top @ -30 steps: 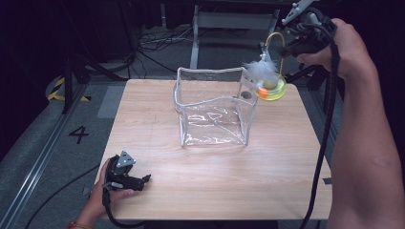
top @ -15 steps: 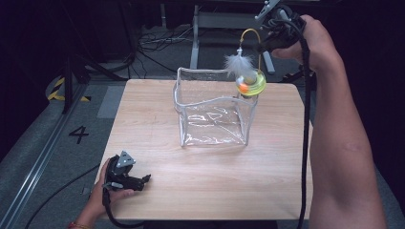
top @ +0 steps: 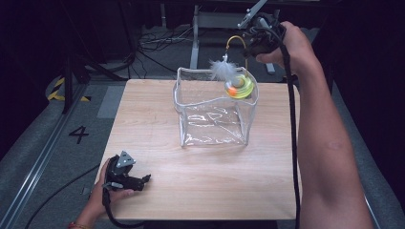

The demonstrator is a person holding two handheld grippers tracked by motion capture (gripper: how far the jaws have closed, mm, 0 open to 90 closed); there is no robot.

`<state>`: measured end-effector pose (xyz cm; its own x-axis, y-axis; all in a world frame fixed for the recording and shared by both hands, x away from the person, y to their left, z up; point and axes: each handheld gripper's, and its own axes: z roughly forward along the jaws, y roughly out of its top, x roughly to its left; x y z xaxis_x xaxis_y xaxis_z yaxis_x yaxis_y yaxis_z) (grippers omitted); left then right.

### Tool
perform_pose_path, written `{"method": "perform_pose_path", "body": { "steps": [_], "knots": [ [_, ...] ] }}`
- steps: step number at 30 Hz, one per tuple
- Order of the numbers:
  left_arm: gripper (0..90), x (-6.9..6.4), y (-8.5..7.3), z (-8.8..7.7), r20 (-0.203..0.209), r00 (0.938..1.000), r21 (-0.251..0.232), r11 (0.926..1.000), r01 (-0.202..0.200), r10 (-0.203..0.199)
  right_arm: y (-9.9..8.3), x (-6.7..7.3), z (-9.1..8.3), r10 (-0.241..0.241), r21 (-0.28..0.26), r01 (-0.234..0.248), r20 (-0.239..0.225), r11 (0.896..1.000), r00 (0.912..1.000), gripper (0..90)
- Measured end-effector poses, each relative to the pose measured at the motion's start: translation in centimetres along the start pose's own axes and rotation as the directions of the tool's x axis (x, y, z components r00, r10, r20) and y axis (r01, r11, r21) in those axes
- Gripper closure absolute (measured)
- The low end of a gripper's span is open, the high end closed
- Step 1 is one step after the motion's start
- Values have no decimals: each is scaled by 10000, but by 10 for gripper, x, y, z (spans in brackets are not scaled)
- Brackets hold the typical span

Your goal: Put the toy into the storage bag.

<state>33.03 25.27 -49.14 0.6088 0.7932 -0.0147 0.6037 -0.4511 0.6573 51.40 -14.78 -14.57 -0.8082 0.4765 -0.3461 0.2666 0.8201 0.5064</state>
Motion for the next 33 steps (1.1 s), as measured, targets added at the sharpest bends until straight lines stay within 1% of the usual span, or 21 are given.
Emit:
{"method": "perform_pose_path", "body": {
  "steps": [1, 3, 5, 9, 10, 11, 12, 14, 17, 18, 19, 20, 21, 23, 26, 27, 29, 30, 32, 33],
  "knots": [
    [17, 0, 0, 0, -2, 10000, 0, 10000, -4, 4, 0, 1, 3, 2, 64, -2, -20, 10000, 10000, 884],
    [18, 0, 0, 0, 15, 10000, 5, 10000, 14, -14, -1, 1, 10, 11, 194, -13, 94, 9998, 10000, 884],
    [17, 0, 0, 0, -1, 10000, -4, 10000, -2, 2, -3, -1, 15, 129, 123, -128, -27, 9998, 9999, 884],
    [18, 0, 0, -1, 63, 10000, 67, 10000, -19, 18, -7, 2, 27, 129, 183, -124, -261, 9998, 9996, 883],
    [18, 0, 0, 0, 37, 10000, 30, 10000, -11, 10, -7, 2, 27, 129, 183, -124, -261, 9998, 9996, 883],
    [17, 0, 0, -1, 70, 10000, 69, 10000, -11, 11, -9, 4, 33, 123, 193, -117, -274, 9997, 9995, 882],
    [18, 0, 0, 0, 52, 10000, 46, 10000, -9, 9, -10, 4, 36, 137, 235, -132, -195, 9996, 9997, 882],
    [18, 0, 0, 0, 100, 9999, 68, 10000, -11, 10, -15, 4, 41, 334, 29, -333, -229, 9994, 9992, 882],
    [17, 0, 0, -1, 124, 9999, 91, 10000, 0, -1, -19, 2, 45, 576, -171, -581, -279, 9982, 9979, 882],
    [17, 0, 0, 0, 129, 9999, 85, 10000, 6, -7, -19, 1, 45, 577, -220, -582, -239, 9981, 9980, 882],
    [17, 0, 0, 0, 132, 9999, 75, 10000, 24, -25, -19, 0, 44, 628, -289, -630, -75, 9976, 9980, 883],
    [18, 0, 0, 0, 127, 9999, 89, 10000, -7, 6, -19, -2, 41, 657, -433, -661, -105, 9969, 9978, 884],
    [17, 0, 0, 0, 124, 9999, 70, 10000, 12, -13, -18, -2, 40, 680, -483, -681, -36, 9965, 9977, 884],
    [18, 0, 0, 0, 121, 9999, 70, 10000, 2, -3, -18, -2, 40, 687, -504, -685, 32, 9964, 9976, 884],
    [17, 1, 0, 0, 124, 9999, 85, 10000, -13, 12, -17, -3, 43, 841, -438, -832, 182, 9956, 9963, 884],
    [18, 0, 0, 0, 108, 9999, 65, 10000, 11, -12, -17, -2, 44, 842, -488, -835, 123, 9953, 9964, 884],
    [17, 0, 0, 0, 128, 9999, 70, 10000, 22, -23, -17, -2, 47, 911, -574, -899, 187, 9943, 9957, 884],
    [17, 0, 0, 0, 135, 9999, 75, 10000, 28, -29, -17, -2, 48, 918, -560, -909, 133, 9943, 9957, 884],
    [17, 0, 0, 0, 134, 9999, 76, 10000, 24, -25, -17, -2, 51, 976, -565, -960, 255, 9938, 9949, 884],
    [17, 0, 0, 0, 135, 9999, 76, 10000, 27, -28, -17, -2, 52, 1028, -550, -1014, 217, 9933, 9945, 884]
  ]
}}
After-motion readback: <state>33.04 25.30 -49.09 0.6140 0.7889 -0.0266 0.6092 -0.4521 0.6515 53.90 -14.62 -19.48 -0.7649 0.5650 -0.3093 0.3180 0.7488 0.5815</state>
